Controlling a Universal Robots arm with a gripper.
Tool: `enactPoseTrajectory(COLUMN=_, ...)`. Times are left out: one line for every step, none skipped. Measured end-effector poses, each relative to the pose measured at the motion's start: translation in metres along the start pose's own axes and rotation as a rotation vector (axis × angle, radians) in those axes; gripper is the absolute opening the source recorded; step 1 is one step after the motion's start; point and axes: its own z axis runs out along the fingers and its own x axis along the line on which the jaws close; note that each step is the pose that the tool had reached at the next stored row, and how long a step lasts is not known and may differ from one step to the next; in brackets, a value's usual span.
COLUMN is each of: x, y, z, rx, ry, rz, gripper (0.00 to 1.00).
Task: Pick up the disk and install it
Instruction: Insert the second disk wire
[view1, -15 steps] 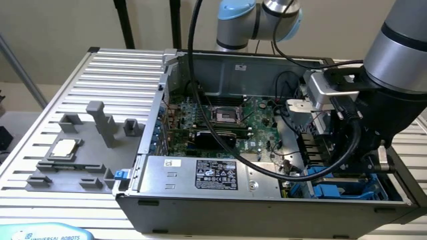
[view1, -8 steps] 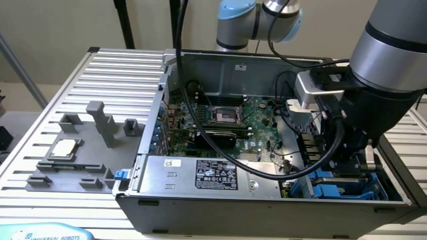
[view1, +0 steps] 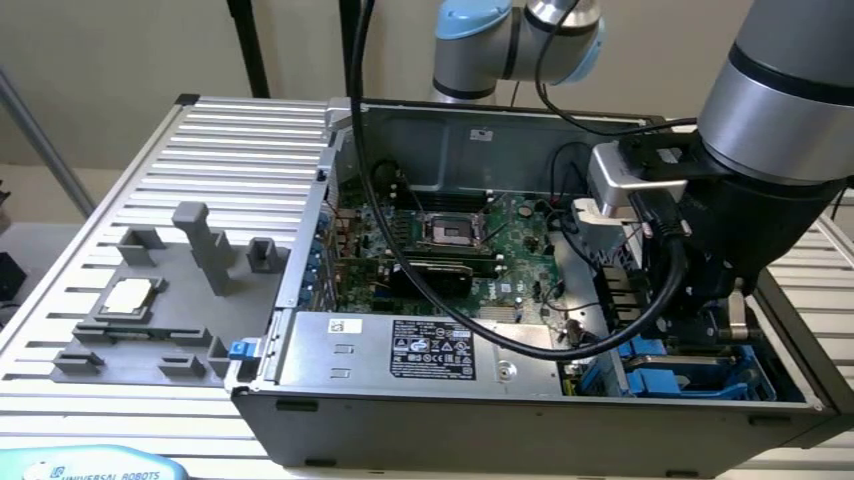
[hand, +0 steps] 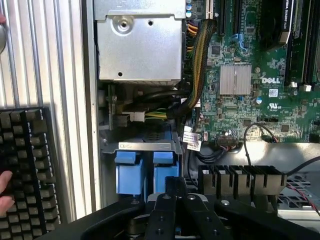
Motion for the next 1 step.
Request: enactPoseTrajectory(x=0.0, y=0.0, z=0.0, rx=0.0, ry=0.0, rz=0.0, gripper=0.11)
